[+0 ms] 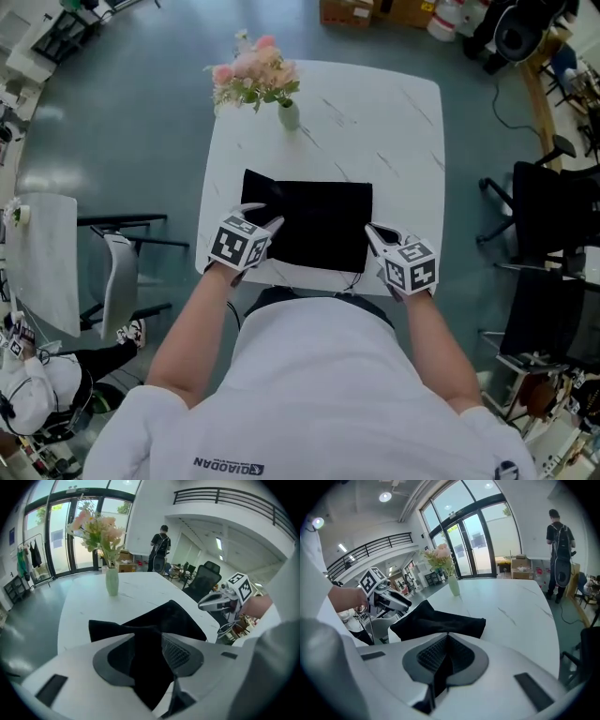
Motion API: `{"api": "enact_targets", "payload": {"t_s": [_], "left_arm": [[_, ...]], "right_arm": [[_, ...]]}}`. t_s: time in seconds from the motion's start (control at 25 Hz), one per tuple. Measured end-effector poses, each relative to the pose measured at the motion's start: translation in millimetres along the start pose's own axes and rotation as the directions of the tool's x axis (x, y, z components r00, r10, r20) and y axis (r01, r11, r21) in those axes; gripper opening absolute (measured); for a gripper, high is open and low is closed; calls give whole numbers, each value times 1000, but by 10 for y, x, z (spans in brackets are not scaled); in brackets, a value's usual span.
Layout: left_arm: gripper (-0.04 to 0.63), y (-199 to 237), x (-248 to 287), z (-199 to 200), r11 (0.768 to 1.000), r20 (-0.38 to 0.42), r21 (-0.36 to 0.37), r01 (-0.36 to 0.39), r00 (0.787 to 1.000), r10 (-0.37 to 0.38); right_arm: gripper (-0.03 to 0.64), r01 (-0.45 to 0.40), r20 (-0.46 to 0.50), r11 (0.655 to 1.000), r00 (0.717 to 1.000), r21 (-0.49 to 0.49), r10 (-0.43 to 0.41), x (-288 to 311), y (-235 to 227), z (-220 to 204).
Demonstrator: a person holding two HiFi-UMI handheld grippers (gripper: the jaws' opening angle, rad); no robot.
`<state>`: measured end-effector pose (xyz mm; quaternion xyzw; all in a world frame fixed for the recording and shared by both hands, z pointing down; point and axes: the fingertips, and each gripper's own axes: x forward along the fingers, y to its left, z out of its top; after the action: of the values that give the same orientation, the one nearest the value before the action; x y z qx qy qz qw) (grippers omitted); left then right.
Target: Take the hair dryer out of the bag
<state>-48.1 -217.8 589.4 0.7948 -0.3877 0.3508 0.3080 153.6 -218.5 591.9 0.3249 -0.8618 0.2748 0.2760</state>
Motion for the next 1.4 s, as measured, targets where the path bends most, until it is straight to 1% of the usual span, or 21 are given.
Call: {"api": "enact_targets", "payload": {"t_s": [0.12,0.2,0.28,0.4,0.44,0.52,0.68,0.84,0.88,1.12,1.28,1.4], "left_arm": [[178,-69,173,-60,997,-61,37,67,996,-65],[178,-94,257,-95,994,-92,58,92,992,-86],[178,-91,304,-129,993,-112,83,89,991,-80],[175,-71,322,-145,990,-113,120,71,992,-58],[166,-55,322,-142,990,-114,127,65,992,-50],[127,-22,320,-141,989,-124,136,57,991,-40],[96,-7,300,-152,987,-130,142,71,990,-53],[31,-44,291,-191,986,-123,149,74,991,-56],[26,-58,291,-202,986,-119,150,74,991,-57],[25,-19,216,-256,988,-115,138,64,992,-48],[25,93,86,-361,990,-115,132,38,993,-23],[25,252,-1,-442,993,-107,122,3,994,10]], "right_arm": [[17,30,8,999,1000,22,-30,14,16,17],[17,45,14,998,999,34,-45,17,28,31],[17,56,21,997,998,43,-57,13,51,39],[17,73,35,996,997,60,-75,-22,89,40],[17,79,39,995,996,65,-81,-33,92,40],[17,89,45,993,995,74,-93,-52,93,31],[17,105,45,991,993,85,-109,-87,100,-18],[17,112,46,989,992,92,-116,-119,110,-54],[17,112,46,990,992,91,-116,-127,117,-59],[17,116,41,991,992,72,-119,-136,101,-61],[17,124,32,990,991,65,-127,-125,32,-74],[17,125,30,991,991,51,-127,-98,-1,-40]]}}
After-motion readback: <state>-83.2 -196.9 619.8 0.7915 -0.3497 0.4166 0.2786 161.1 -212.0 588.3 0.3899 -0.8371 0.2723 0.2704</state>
